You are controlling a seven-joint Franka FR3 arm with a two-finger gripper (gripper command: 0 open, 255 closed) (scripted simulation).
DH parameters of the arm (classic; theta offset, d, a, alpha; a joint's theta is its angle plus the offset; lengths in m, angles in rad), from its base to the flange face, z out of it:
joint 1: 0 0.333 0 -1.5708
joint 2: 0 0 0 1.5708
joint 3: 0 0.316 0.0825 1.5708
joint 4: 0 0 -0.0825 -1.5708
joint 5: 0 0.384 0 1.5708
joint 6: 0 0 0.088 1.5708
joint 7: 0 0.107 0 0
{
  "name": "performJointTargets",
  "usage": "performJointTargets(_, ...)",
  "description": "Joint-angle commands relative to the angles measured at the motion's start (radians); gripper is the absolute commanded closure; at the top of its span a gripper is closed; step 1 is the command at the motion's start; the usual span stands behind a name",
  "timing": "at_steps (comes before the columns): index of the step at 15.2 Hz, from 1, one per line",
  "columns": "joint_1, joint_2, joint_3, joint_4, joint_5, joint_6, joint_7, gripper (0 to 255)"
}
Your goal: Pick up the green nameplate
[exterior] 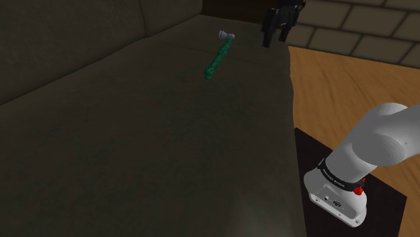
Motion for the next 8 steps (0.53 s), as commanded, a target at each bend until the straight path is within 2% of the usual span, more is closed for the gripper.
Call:
performJointTargets(1, 0.003, 0.082, 0.03, 0.083, 0.0, -0.015, 0.033, 0)
performJointTargets(8, 0.02, 0.383, 0.132, 0.418, -0.041, -0.1, 0.157, 0)
